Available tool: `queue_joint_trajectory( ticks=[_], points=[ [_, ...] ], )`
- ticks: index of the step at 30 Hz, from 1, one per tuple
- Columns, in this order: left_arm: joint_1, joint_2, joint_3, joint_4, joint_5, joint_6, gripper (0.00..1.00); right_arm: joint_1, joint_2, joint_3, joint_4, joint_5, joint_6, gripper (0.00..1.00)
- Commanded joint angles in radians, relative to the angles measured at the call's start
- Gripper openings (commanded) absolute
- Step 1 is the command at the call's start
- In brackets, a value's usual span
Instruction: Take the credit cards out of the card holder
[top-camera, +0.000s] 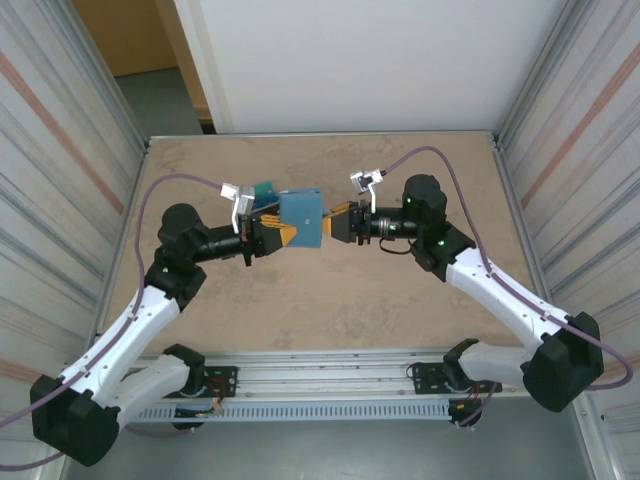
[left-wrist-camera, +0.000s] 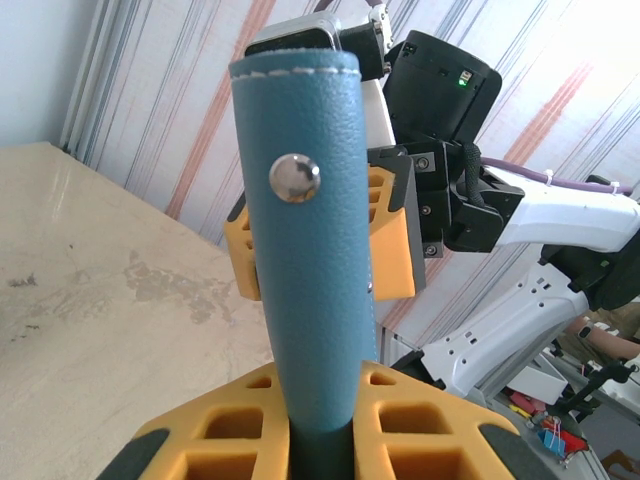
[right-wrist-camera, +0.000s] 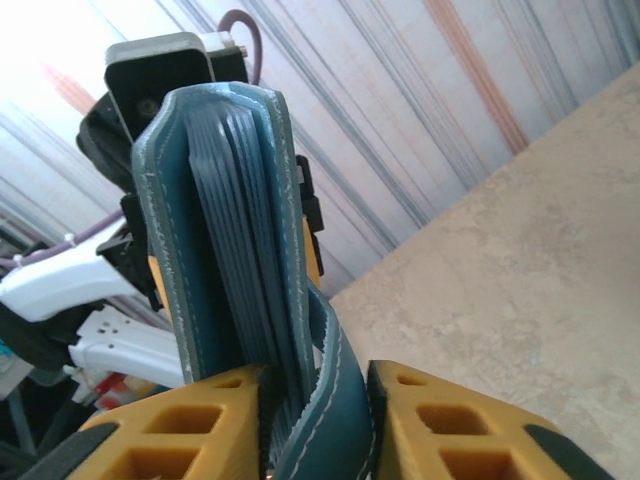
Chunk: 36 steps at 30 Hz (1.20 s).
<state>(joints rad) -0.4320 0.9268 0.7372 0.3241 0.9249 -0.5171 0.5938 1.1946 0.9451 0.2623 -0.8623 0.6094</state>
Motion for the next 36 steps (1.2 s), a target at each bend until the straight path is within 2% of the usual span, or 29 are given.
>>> queue_joint_trajectory(
  ticks=[1, 5, 7, 13, 15, 18, 19, 20, 36],
  points=[
    [-0.013, -0.004, 0.001, 0.021, 0.039, -0.007, 0.02, 0.012, 0.022, 0.010, 0.082, -0.048, 0.035, 0.24],
    [-0.013, 0.001, 0.001, -0.019, -0.004, -0.009, 0.09, 0.020, 0.029, 0.018, 0.061, -0.032, 0.030, 0.10],
    [-0.013, 0.003, -0.003, -0.041, -0.029, -0.013, 0.16, 0.020, 0.025, 0.025, 0.014, 0.003, 0.013, 0.01],
    [-0.014, 0.041, -0.010, -0.072, -0.070, -0.044, 0.43, 0.020, 0.024, 0.059, -0.142, 0.136, -0.020, 0.00],
    [-0.014, 0.071, -0.010, -0.076, -0.080, -0.062, 0.62, 0.020, 0.029, 0.063, -0.162, 0.160, -0.019, 0.00],
    [-0.013, 0.110, -0.014, -0.059, -0.098, -0.096, 0.76, 0.020, 0.040, 0.066, -0.187, 0.204, -0.017, 0.00],
    [-0.013, 0.119, -0.017, -0.045, -0.102, -0.108, 0.91, 0.020, 0.045, 0.072, -0.203, 0.219, -0.019, 0.00],
    [-0.016, 0.127, -0.020, -0.033, -0.106, -0.118, 0.99, 0.020, 0.048, 0.078, -0.219, 0.234, -0.018, 0.00],
    [-0.055, 0.189, 0.037, -0.166, -0.238, -0.057, 0.99, 0.080, 0.100, 0.174, -0.431, 0.398, -0.094, 0.00]
  ],
)
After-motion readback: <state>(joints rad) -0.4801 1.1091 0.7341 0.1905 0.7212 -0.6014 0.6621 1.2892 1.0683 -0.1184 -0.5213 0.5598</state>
